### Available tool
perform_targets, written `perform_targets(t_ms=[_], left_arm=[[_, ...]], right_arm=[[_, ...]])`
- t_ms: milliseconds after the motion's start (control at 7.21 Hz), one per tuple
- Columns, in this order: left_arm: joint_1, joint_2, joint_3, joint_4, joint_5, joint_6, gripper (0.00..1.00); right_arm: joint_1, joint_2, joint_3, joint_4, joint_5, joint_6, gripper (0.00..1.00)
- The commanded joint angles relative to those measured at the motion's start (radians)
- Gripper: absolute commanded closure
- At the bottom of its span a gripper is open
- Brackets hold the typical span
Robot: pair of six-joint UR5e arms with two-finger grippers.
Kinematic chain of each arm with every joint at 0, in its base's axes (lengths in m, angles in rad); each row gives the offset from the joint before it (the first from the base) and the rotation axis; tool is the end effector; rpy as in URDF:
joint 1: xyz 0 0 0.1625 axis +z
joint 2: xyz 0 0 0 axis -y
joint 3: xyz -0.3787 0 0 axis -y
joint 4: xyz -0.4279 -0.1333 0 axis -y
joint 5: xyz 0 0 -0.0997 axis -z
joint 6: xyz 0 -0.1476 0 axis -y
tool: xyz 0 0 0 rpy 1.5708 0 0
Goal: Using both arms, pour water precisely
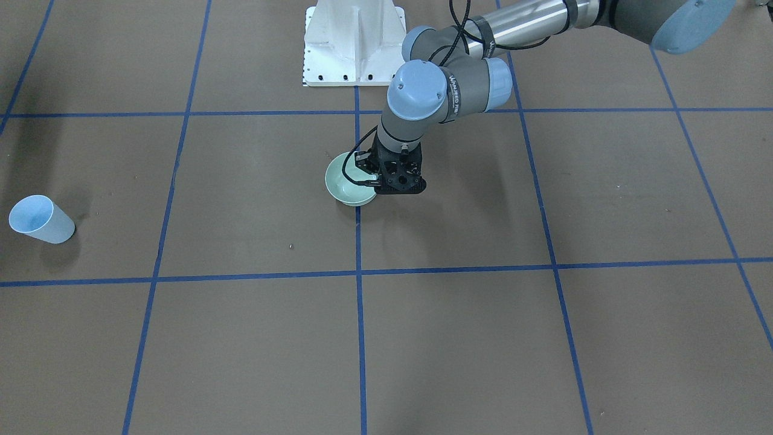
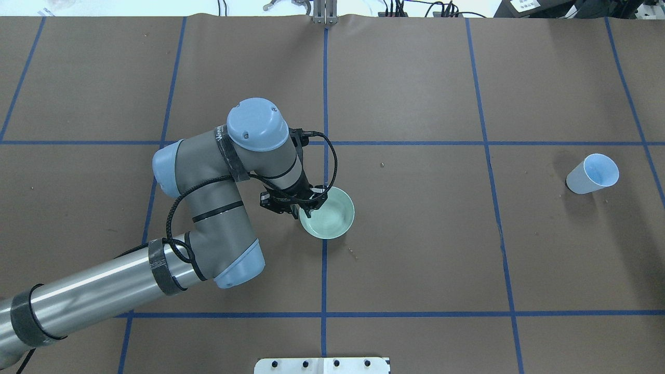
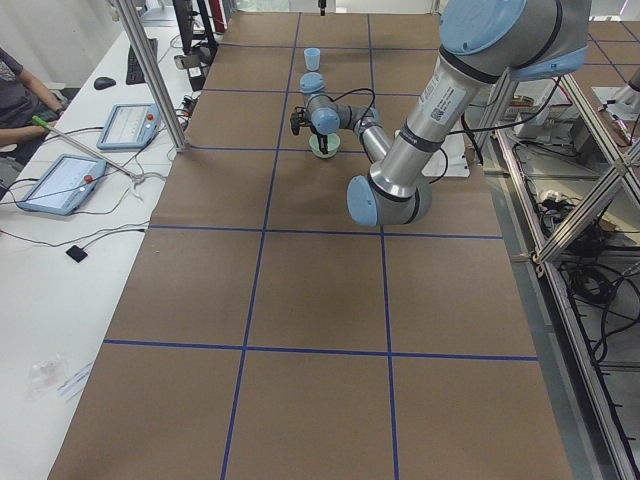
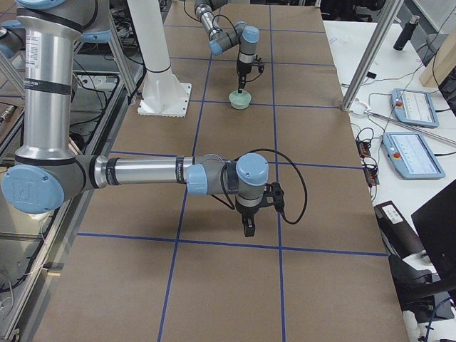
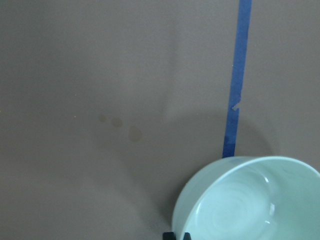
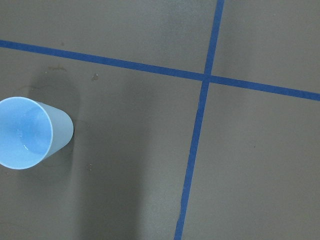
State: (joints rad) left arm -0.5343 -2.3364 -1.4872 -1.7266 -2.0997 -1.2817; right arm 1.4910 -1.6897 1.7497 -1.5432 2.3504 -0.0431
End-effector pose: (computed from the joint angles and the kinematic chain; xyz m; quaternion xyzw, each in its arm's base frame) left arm 0.6207 -0.4356 0.1770 -0.0617 0.4554 -0.0023 0.8882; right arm -0.0097 -0.4915 0.6087 0.0335 -0.3803 -0.0734 0.9213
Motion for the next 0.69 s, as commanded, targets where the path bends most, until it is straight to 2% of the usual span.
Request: perform_targets(t_ms=[0,277,555], left_arm=[[-0.013,-0.003,-0.040,0.001,0.019,-0.061,0.00],[-0.048,0.015,-0.126,0.013,0.021,-0.073,0.00],[-0.055,0.025,-0.143,0.013,0.024,-0.073,0.00]], right_arm=[[-0.002,-0.021,0.005,0.050,0.000,0.003,0.00],[-0.021,-0.140,-0.019,0.434,-0.003,0.012,0.00],[-0.060,-0.212,-0.032,0.669,0.022,0.014,0.00]])
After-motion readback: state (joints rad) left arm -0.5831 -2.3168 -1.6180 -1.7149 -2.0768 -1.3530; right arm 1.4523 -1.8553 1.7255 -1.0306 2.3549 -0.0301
